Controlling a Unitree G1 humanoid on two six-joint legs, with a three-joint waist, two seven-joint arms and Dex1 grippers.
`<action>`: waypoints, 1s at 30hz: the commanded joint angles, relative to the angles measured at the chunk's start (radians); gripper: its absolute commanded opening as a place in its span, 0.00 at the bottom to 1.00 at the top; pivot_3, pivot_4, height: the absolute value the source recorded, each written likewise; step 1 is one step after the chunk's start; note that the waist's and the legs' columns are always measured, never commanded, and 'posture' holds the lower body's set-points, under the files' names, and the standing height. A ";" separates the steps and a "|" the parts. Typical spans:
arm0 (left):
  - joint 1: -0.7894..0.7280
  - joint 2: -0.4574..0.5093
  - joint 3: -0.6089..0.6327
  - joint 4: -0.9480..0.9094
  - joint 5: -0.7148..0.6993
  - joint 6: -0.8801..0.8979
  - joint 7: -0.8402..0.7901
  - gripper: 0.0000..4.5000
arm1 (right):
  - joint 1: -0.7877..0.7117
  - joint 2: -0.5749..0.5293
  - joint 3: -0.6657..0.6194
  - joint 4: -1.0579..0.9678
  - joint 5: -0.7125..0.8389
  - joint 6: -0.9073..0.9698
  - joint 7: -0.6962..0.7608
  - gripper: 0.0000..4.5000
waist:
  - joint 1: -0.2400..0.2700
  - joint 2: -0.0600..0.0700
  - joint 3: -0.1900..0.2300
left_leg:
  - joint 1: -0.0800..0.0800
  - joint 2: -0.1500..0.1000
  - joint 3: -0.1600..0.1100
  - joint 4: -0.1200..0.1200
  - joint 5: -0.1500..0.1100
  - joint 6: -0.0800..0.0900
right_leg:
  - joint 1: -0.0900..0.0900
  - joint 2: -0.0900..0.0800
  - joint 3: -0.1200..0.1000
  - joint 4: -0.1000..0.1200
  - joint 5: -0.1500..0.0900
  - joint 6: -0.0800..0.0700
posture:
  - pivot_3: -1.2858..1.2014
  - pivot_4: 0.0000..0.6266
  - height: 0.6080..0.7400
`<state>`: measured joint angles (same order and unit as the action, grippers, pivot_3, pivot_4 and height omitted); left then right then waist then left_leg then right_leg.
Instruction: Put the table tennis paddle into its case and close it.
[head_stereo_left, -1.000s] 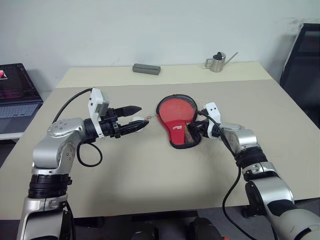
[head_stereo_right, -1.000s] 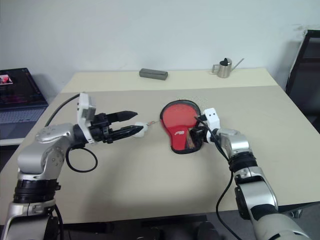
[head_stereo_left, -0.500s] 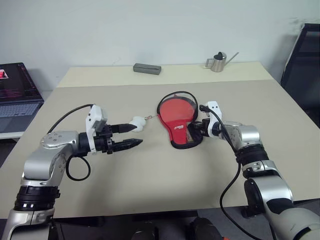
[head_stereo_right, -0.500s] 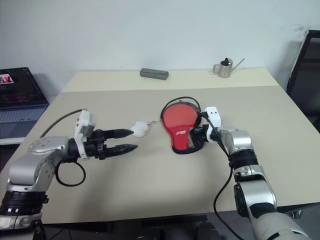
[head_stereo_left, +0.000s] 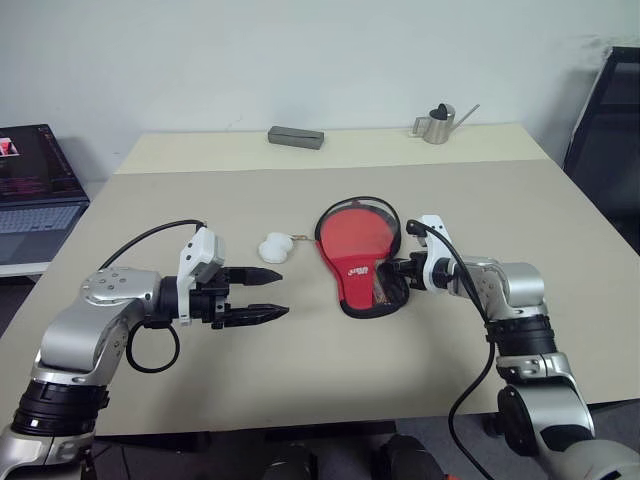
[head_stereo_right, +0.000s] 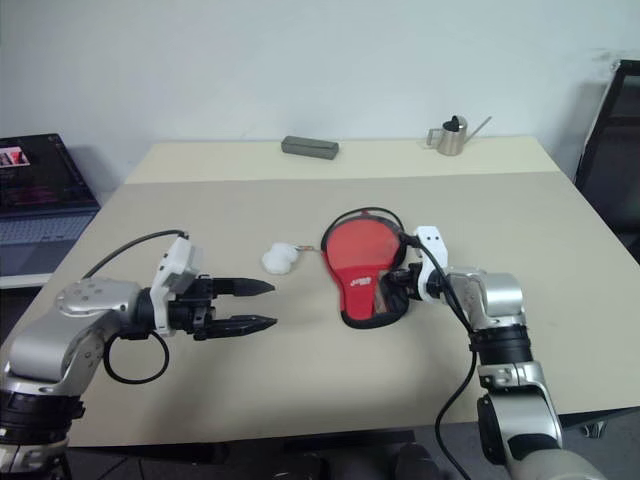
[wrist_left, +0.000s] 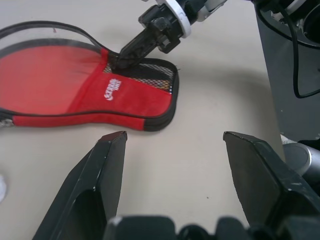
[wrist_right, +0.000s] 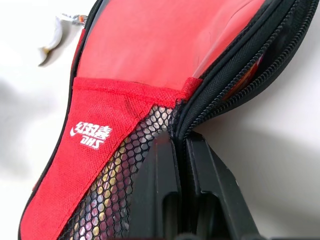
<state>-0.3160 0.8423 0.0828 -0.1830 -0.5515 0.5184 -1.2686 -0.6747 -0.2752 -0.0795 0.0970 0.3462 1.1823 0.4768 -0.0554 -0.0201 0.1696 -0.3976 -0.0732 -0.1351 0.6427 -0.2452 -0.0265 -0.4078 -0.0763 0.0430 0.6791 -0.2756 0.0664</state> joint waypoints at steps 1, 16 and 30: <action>0.014 0.019 0.026 -0.068 -0.037 0.007 -0.006 0.75 | 0.041 -0.018 -0.029 -0.136 0.050 0.088 -0.014 0.01 | 0.000 0.000 0.000 | 0.000 0.000 0.000 0.000 0.000 0.000 | 0.000 0.000 0.000 0.000 0.000 0.000 | 0.52 0.24 1.00; 0.071 0.041 0.007 -0.179 -0.098 0.050 -0.015 0.75 | 0.288 0.096 -0.177 -0.577 0.196 0.432 -0.155 0.01 | 0.003 0.000 0.000 | 0.001 0.001 0.000 -0.001 0.000 0.000 | 0.001 0.000 0.000 0.000 0.000 0.000 | 0.52 0.24 1.00; 0.034 0.044 -0.040 -0.180 -0.108 0.071 -0.045 0.75 | 0.457 0.259 -0.212 -0.724 0.444 0.432 -0.433 0.01 | 0.001 0.000 0.000 | 0.002 0.003 0.001 -0.002 0.000 0.000 | 0.001 0.002 0.000 -0.001 0.000 0.000 | 0.52 0.24 1.00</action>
<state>-0.2614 0.8702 0.0409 -0.3467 -0.6436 0.5858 -1.3014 -0.2251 -0.0302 -0.2980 -0.5936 0.7193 1.5990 0.0701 -0.0540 -0.0199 0.1696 -0.3957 -0.0700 -0.1344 0.6409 -0.2453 -0.0265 -0.4063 -0.0741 0.0428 0.6786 -0.2760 0.0662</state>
